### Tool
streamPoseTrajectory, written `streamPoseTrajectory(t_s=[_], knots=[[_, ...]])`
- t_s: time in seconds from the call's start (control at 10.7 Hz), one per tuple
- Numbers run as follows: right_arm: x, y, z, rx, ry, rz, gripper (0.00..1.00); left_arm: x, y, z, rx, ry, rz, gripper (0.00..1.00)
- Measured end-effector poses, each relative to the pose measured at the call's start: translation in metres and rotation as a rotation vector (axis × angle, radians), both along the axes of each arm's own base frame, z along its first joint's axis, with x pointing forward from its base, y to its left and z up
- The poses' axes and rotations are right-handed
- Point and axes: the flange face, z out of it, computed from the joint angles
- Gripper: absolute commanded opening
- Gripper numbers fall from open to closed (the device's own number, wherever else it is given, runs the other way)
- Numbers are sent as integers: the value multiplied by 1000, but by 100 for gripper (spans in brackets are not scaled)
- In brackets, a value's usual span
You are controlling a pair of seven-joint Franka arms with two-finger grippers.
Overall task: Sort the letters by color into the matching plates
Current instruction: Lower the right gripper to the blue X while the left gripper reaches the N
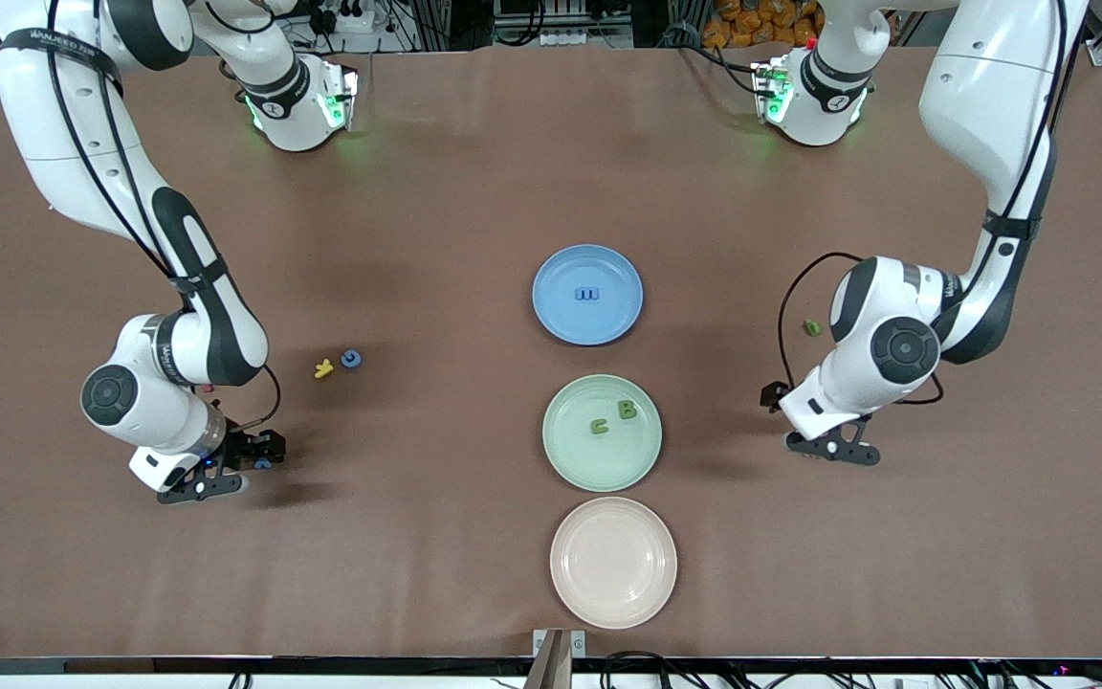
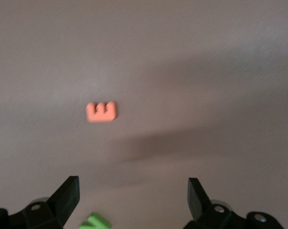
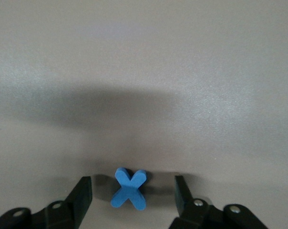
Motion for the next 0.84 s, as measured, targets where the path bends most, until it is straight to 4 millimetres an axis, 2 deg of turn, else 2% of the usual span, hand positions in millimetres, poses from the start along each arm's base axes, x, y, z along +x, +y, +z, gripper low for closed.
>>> streamPoseTrajectory(t_s=[0.19,0.38,0.47,0.75,0.84], knots=[[-2,1,-4,-2,6,4,64,-21,33,1,-9,-41,38,100],[-1,1,-4,-6,3,8,60,-49,45,4,-1,-38,74,100],[-1,0,-4,-8,3,9,55,-62,50,6,6,-32,120,100],[-1,0,-3,-11,0,12,46,-74,86,3,16,-19,248,100],[-1,0,-2,-12,0,13,43,-78,88,-2,16,-18,307,100]])
